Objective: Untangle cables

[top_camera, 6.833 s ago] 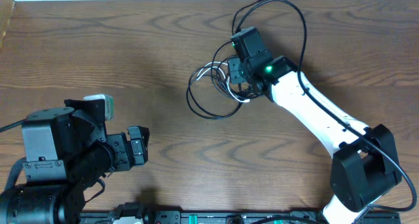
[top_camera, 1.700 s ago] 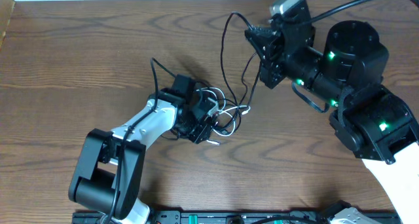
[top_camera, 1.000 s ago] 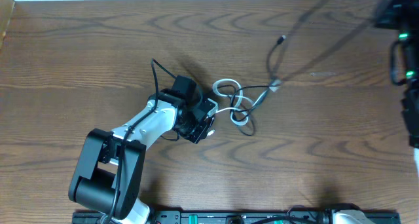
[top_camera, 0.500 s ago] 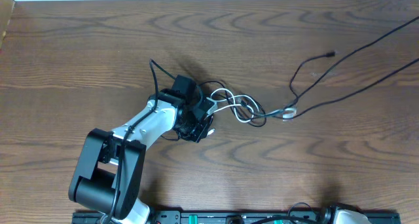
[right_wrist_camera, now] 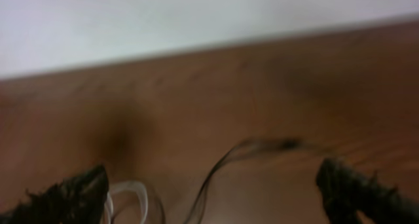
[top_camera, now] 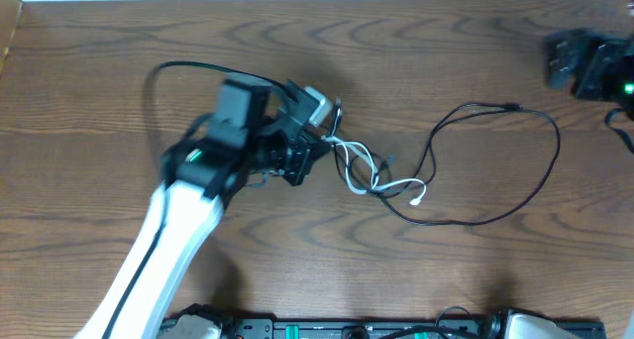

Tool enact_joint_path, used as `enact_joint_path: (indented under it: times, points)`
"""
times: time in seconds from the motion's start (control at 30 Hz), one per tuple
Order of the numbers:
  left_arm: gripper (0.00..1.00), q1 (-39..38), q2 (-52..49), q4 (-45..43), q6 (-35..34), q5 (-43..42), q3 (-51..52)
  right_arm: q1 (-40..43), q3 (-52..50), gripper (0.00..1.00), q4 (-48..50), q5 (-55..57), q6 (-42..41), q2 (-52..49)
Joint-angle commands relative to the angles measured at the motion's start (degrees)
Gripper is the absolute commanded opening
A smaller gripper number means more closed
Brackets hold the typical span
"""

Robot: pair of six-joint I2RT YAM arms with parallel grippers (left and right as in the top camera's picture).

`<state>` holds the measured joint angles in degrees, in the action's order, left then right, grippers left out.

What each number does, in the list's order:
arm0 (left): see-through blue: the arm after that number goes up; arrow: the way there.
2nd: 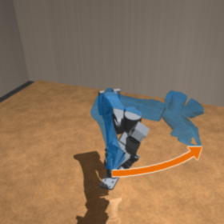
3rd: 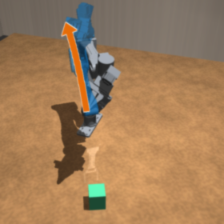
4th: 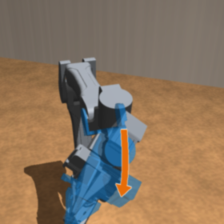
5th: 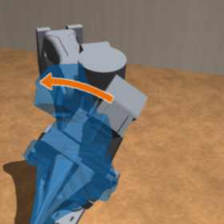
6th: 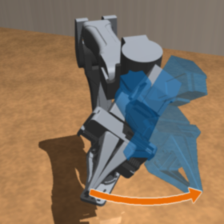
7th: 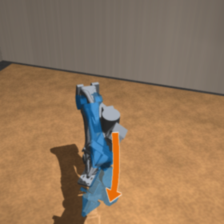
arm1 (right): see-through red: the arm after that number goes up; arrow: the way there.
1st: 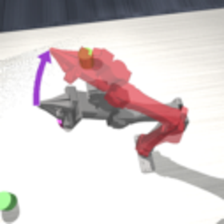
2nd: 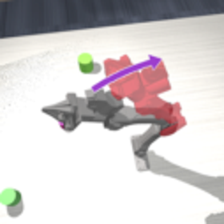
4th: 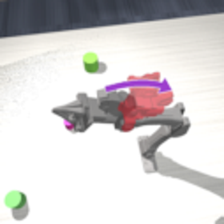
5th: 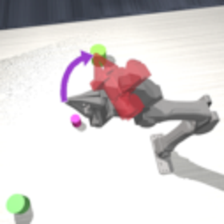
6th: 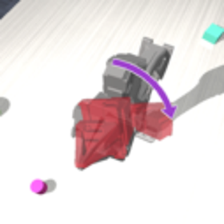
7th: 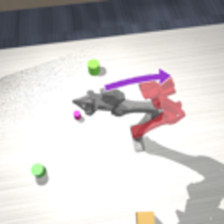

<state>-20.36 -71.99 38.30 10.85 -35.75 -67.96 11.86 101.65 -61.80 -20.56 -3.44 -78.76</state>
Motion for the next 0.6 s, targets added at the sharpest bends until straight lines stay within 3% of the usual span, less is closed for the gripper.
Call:
enact_joint_path:
  times: [0.0,0.13,0.3,0.43,0.57]
  points:
    - [0.13,0.09,8.24,0.39,-0.50,-1.53,-1.33,-1.88,0.70,0.99,-4.02,-14.64,4.87,-4.09]
    - [0.33,0.09,14.12,1.95,-0.48,-1.05,-1.31,-6.19,0.70,0.99,-7.96,-20.96,9.33,-7.39]
    - [0.65,0.09,14.53,4.79,-0.48,-0.66,-1.27,-15.67,0.70,0.99,-10.40,-22.21,15.47,-8.92]
    - [0.74,0.09,12.17,6.51,-0.52,0.33,-1.27,-22.47,0.70,0.99,-11.50,-18.08,17.88,-8.90]
    - [0.75,0.46,11.21,5.81,-5.60,10.86,-1.36,-29.79,0.50,0.99,-13.90,-4.33,17.86,-9.16]
